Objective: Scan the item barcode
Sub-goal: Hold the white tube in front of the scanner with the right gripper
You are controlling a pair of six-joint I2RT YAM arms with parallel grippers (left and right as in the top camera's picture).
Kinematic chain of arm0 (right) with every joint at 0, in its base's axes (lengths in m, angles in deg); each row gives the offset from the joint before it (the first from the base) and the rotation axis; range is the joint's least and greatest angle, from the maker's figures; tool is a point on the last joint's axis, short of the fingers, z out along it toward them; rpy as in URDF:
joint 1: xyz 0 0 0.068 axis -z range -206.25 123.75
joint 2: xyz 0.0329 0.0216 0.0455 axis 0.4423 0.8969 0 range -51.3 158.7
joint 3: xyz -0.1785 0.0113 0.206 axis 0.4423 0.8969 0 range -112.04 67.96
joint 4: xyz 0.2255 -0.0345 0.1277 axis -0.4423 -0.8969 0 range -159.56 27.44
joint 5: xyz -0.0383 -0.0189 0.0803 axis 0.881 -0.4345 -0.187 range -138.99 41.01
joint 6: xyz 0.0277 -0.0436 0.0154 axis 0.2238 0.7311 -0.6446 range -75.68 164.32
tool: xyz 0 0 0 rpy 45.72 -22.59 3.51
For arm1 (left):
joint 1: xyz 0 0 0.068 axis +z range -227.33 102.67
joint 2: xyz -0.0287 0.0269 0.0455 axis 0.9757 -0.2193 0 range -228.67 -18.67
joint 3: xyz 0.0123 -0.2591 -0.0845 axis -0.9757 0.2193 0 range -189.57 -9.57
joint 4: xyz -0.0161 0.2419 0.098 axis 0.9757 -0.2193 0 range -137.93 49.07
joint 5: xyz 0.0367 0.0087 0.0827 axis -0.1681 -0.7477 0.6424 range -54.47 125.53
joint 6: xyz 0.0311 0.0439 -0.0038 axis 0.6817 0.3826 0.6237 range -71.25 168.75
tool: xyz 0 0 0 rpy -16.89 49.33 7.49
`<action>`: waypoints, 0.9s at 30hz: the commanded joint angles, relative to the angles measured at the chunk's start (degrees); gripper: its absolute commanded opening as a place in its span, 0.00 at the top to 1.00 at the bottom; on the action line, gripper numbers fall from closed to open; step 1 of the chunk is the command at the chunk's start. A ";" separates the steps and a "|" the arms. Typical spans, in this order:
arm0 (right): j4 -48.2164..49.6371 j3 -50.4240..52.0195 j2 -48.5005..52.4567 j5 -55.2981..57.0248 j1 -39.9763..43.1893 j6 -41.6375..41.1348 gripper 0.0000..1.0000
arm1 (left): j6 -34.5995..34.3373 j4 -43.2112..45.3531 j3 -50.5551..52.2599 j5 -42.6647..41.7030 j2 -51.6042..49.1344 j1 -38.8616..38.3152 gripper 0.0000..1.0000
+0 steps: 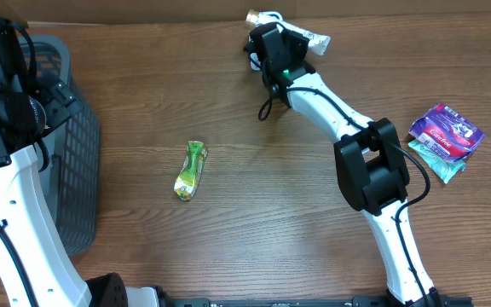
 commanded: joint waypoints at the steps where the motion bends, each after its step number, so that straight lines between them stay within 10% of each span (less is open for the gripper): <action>1: 1.86 -1.09 -1.25 1.68 -0.90 -0.63 0.96 | -0.76 0.09 0.15 -0.02 -0.24 0.22 0.00; 27: 8.87 -1.09 -1.22 12.81 -0.24 -5.88 0.96 | -0.76 0.09 0.15 -0.02 -0.24 0.22 0.01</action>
